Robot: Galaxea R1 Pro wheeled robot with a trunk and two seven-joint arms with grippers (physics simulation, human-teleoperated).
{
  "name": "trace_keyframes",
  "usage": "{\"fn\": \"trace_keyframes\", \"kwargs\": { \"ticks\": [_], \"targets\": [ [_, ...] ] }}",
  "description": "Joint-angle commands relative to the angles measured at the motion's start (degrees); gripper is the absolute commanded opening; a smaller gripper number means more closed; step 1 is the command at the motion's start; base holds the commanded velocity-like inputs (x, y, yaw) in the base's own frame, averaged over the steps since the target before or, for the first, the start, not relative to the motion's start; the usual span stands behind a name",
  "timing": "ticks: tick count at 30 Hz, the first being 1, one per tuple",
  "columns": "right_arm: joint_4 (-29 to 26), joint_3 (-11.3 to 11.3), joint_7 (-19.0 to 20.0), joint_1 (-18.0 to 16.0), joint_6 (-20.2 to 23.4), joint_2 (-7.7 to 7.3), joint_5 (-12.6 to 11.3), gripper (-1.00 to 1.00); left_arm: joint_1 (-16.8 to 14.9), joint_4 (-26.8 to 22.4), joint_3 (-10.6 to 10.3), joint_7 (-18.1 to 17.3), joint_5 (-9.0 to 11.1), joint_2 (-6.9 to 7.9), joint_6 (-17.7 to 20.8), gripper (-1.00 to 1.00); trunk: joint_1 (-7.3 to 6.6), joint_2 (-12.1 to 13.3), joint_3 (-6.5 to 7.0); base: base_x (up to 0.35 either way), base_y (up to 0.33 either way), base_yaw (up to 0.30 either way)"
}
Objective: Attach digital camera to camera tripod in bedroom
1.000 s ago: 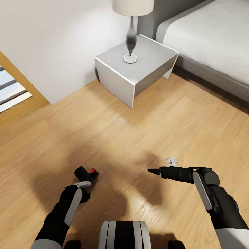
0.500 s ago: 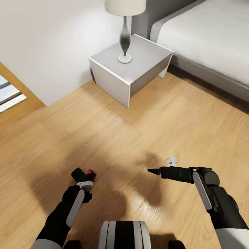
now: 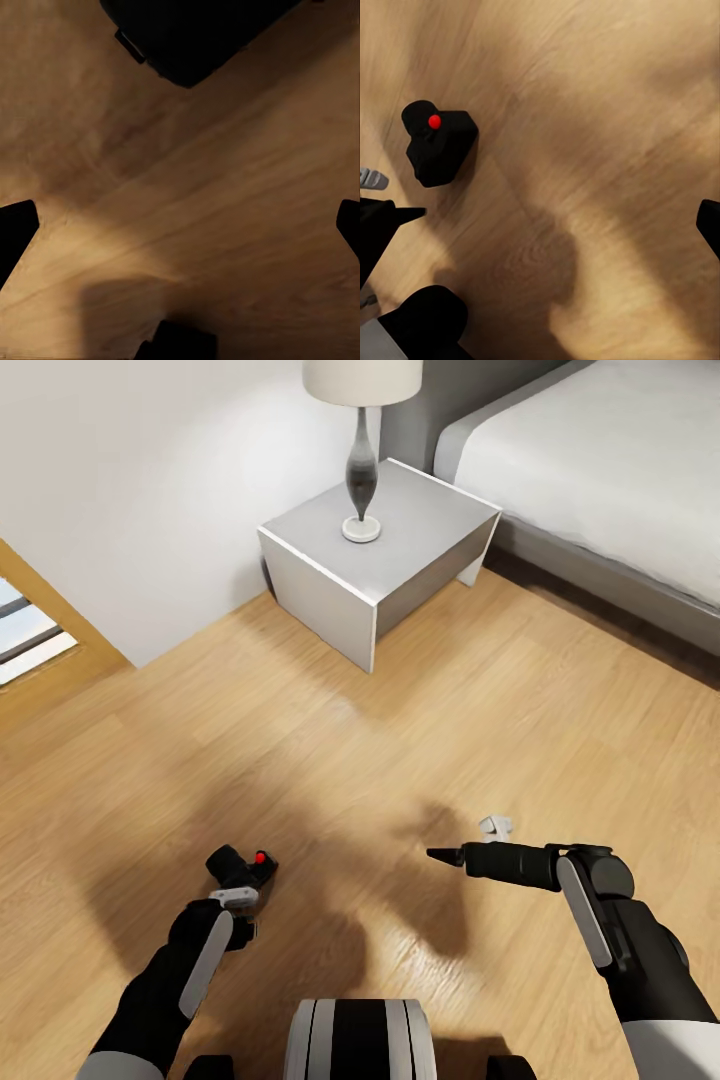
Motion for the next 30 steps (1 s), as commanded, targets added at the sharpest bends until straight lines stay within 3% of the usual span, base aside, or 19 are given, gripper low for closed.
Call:
{"fn": "trace_keyframes", "kwargs": {
  "ticks": [1, 2, 4, 9, 11, 18, 23, 24, 25, 30],
  "targets": [
    [0.00, -0.06, 0.22, -0.03, 0.31, -0.01, 0.04, 1.00, -0.02, 0.30, -0.08, 0.23, 0.70, 0.77, 0.03, 1.00, -0.01, -0.01, -0.03, 0.000, 0.000, 0.000],
    [0.02, -0.06, 0.23, -0.03, 0.31, 0.01, 0.03, 1.00, -0.02, 0.78, -0.12, -0.94, 0.71, 2.32, -0.06, 1.00, -0.01, -0.01, -0.03, 0.000, 0.000, 0.000],
    [0.03, -0.06, 0.26, -0.03, 0.31, 0.02, 0.03, 1.00, -0.02, 1.05, -0.16, -2.86, 0.68, 3.80, -0.11, 1.00, -0.01, -0.01, -0.03, 0.000, 0.000, 0.000],
    [0.05, -0.06, 0.29, -0.03, 0.31, 0.03, 0.02, 1.00, -0.02, 1.67, -0.26, -13.63, 0.23, 9.60, -0.24, 1.00, -0.01, -0.01, -0.03, 0.000, 0.000, 0.000],
    [0.05, -0.06, 0.29, -0.03, 0.31, 0.02, 0.02, 1.00, -0.02, 1.84, -0.30, -15.86, 0.19, 11.39, -0.27, 1.00, -0.01, -0.01, -0.03, 0.000, 0.000, 0.000],
    [0.05, -0.06, 0.33, -0.03, 0.31, 0.03, 0.02, 1.00, -0.02, 1.90, -1.05, -17.27, 0.05, 12.59, -0.34, 1.00, -0.01, -0.01, -0.03, 0.000, 0.000, 0.000],
    [0.10, -0.06, 0.37, -0.03, 0.31, 0.02, 0.02, 1.00, -0.02, 1.89, -6.14, -17.52, -0.07, 13.39, -0.74, 1.00, -0.01, -0.01, -0.03, 0.000, 0.000, 0.000],
    [0.10, -0.07, 0.38, -0.03, 0.31, 0.01, 0.02, 1.00, -0.02, 1.89, -9.13, -17.56, -0.09, 13.90, -1.60, 1.00, -0.01, -0.01, -0.03, 0.000, 0.000, 0.000],
    [0.11, -0.07, 0.36, -0.03, 0.31, 0.02, 0.02, 1.00, -0.02, 1.89, -10.07, -17.57, -0.10, 14.12, -1.96, 1.00, -0.01, -0.01, -0.03, 0.000, 0.000, 0.000],
    [0.19, -0.16, -0.82, 0.00, 0.31, 0.38, 0.12, 1.00, 0.10, 0.27, -10.34, -19.19, -1.80, 15.73, -3.55, 1.00, -0.01, -0.01, -0.03, 0.000, 0.000, 0.000]
  ]
}}
